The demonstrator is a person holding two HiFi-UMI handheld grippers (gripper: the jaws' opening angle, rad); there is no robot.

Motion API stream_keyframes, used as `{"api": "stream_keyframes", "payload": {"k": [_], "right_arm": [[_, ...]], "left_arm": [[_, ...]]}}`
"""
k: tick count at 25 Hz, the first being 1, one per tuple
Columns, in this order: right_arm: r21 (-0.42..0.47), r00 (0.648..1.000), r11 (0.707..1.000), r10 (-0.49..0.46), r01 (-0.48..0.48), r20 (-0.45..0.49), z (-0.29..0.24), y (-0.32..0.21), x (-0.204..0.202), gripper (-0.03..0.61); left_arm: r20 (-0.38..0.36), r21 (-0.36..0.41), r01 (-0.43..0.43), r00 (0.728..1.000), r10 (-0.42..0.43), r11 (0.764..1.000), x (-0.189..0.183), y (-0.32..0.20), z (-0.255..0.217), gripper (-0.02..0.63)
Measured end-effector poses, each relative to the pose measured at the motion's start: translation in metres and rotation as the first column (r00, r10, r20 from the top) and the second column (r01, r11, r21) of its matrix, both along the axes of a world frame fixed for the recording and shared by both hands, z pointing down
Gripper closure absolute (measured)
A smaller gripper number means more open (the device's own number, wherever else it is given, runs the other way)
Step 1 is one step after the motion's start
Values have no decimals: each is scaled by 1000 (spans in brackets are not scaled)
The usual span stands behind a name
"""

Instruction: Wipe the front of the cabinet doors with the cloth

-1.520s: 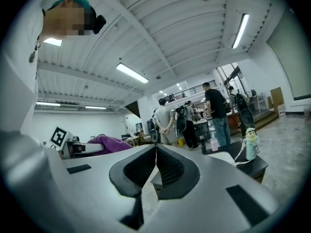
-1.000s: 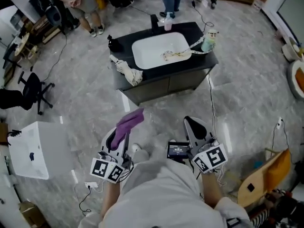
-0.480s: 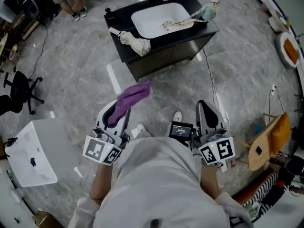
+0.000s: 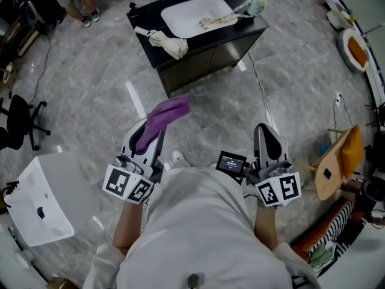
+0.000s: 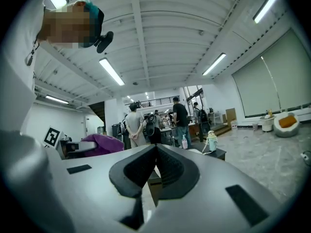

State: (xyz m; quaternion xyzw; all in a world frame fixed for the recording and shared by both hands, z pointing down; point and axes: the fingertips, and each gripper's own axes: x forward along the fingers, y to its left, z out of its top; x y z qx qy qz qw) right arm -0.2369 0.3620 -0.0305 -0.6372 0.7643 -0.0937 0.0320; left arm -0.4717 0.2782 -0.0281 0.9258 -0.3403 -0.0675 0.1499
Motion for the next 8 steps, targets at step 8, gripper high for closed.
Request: {"api": "stream_keyframes", "payload": {"k": [8], "right_arm": [[15, 1000, 1000, -6, 7, -10, -5, 72, 40, 552]], "left_arm": [[8, -15, -24, 1000, 24, 1000, 50, 68, -1, 522]]}}
